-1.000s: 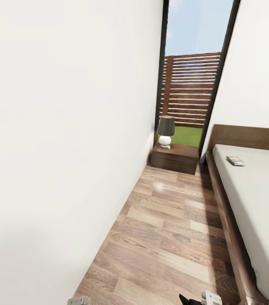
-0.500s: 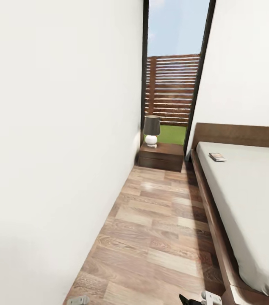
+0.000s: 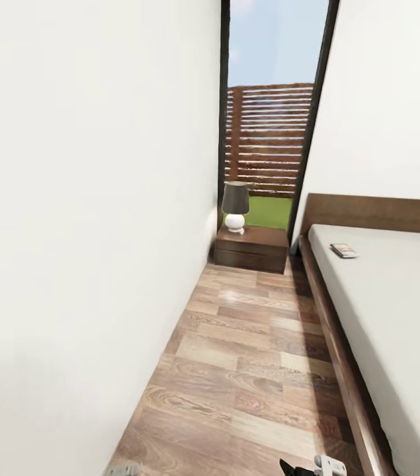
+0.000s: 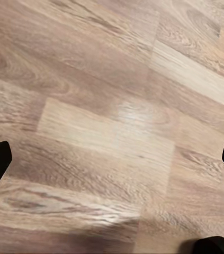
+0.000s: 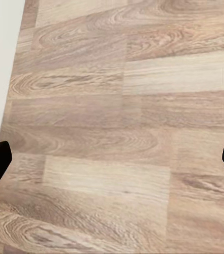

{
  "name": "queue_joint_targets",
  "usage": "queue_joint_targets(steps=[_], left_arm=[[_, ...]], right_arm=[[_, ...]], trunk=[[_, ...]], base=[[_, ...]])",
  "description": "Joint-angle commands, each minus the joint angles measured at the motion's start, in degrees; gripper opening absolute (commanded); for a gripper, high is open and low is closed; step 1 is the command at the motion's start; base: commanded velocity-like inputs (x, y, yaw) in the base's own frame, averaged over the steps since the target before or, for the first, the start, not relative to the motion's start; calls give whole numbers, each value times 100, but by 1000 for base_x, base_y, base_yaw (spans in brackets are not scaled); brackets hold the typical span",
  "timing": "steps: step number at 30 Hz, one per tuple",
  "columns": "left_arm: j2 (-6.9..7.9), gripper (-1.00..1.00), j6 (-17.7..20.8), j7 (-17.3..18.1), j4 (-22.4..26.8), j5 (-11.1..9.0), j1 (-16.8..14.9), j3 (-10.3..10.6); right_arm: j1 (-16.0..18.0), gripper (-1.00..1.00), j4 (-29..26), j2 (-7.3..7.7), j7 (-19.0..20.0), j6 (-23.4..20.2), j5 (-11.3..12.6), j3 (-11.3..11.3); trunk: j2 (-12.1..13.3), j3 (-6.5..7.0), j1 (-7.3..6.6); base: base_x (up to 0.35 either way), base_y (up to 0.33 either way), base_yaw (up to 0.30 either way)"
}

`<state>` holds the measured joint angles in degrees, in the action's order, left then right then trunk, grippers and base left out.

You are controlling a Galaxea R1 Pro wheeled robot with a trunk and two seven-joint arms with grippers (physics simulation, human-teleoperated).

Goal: In the bedroom, move the book from the bed onto either nightstand, and place the two sandals side by side next to the bed.

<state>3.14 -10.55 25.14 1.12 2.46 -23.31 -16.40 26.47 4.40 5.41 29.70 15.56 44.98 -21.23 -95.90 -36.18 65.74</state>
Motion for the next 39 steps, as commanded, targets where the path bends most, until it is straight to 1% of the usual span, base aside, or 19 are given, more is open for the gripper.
queue_joint_targets(steps=[1, 12, 20, 39], left_arm=[[2, 100, -20, 18, -6, 26, -5, -30], [2, 100, -18, 18, -6, 26, -6, -30], [2, 100, -17, 14, -6, 26, -7, -30], [2, 100, -17, 16, -6, 26, -6, -30]], right_arm=[[10, 100, 25, -4, 41, 26, 55, -48], [10, 100, 25, -5, 38, 26, 51, -48], [13, 100, 25, -12, 22, 26, 46, -48], [15, 100, 25, -12, 27, 26, 52, -49]], trunk=[[-3, -9, 2], [-3, -46, 2], [-3, -51, 2], [-3, -51, 2]], base=[[143, 0, -194], [25, 0, -236], [25, 0, -51], [302, 0, -1]])
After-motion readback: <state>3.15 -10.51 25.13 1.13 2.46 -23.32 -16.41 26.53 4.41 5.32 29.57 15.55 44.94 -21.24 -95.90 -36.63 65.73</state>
